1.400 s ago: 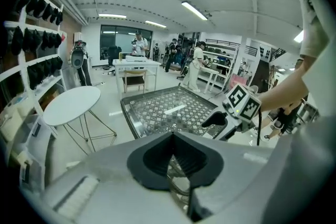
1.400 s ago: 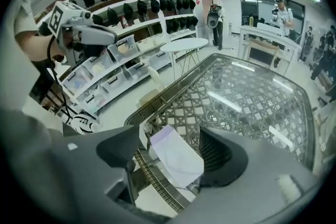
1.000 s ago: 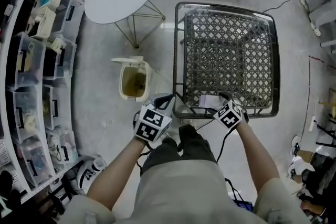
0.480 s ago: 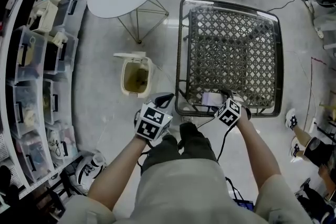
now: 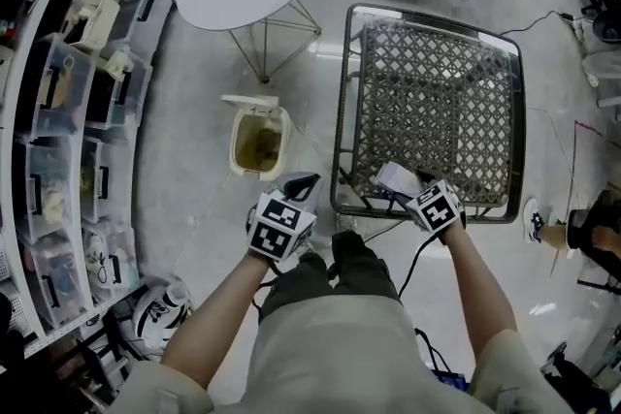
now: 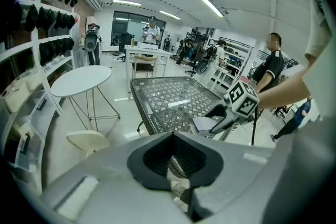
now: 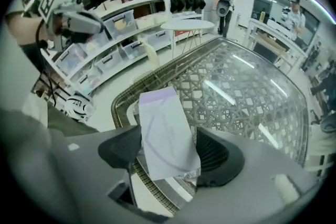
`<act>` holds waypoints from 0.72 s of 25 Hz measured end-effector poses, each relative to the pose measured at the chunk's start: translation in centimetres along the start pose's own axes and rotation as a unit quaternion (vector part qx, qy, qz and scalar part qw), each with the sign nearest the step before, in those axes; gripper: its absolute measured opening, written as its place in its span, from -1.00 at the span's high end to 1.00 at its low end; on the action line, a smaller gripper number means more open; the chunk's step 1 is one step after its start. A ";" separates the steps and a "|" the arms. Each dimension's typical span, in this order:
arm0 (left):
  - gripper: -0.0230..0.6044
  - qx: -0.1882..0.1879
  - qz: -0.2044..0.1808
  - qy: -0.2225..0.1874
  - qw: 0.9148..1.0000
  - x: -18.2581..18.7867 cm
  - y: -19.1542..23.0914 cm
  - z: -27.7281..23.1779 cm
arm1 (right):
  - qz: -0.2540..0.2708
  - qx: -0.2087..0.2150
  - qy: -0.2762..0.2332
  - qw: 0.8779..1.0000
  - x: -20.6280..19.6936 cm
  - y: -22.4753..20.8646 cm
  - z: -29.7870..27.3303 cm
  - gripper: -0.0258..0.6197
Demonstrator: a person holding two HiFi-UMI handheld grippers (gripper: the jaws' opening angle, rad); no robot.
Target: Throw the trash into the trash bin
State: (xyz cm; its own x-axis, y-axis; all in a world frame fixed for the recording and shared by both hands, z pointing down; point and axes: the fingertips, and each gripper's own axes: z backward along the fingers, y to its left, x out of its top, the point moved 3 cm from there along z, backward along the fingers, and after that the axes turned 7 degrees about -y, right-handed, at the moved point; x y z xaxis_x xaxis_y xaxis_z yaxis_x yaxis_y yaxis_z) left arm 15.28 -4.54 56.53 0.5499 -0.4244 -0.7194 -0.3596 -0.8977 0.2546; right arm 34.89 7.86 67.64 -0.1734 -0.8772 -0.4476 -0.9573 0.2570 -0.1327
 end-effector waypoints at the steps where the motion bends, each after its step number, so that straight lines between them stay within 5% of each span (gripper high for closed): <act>1: 0.92 0.003 0.002 -0.005 1.000 0.3 0.1 0.5 | -0.014 -0.002 -0.015 1.000 0.8 0.1 0.6 -0.11; 10: 0.92 0.064 0.032 -0.046 0.996 0.8 4.9 6.6 | 0.012 -0.012 -0.122 0.992 11.9 3.0 4.9 -0.10; 18: 0.92 0.141 0.083 -0.086 0.983 -0.6 10.8 13.4 | 0.061 0.024 -0.171 0.983 21.4 8.2 4.6 -0.10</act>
State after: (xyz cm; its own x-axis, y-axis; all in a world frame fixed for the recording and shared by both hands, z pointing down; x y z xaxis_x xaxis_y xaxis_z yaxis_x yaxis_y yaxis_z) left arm 0.98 -12.34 51.09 0.3385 -0.5147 -0.7877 -0.6413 -0.7388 0.2072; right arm 24.41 -6.95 52.95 -0.1907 -0.6528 -0.7332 -0.9207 0.3780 -0.0971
